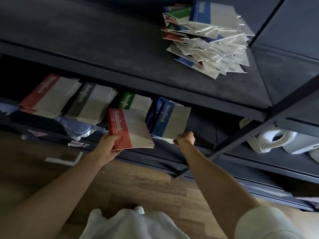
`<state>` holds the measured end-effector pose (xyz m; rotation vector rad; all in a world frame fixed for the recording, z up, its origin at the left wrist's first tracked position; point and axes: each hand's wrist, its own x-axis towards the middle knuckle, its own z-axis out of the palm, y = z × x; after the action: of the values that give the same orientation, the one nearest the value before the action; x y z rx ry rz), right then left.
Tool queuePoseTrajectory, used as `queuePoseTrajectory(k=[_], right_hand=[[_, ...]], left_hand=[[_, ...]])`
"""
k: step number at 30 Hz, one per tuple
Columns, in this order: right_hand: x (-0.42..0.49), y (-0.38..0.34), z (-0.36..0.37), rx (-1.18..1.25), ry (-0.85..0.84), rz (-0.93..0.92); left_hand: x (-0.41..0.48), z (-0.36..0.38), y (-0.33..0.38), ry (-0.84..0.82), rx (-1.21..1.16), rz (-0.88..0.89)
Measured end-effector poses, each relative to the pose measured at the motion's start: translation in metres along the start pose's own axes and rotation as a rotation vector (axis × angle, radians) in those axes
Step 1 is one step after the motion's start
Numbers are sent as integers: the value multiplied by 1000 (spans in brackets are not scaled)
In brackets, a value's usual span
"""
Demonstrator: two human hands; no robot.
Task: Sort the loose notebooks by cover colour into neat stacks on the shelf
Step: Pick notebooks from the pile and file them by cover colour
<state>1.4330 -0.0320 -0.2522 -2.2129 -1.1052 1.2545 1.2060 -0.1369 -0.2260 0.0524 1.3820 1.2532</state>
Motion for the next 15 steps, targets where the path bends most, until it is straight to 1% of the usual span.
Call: queuePoseTrajectory(k=[3,6,12,15], right_hand=[[4,-3,4,-77,13,-3],[2,-6,4,-174,11,-27],[-19,-15,17,-481,-35,-80],[-34,-26,32,-626,-73,-191]], left_hand=[[-3,-2,1,4,-35,-14],[-7,-6,2,-44,-54,-10],[-11,-19,11,-107,-112,-20],[-11,-30,20,-91,-101,-3]])
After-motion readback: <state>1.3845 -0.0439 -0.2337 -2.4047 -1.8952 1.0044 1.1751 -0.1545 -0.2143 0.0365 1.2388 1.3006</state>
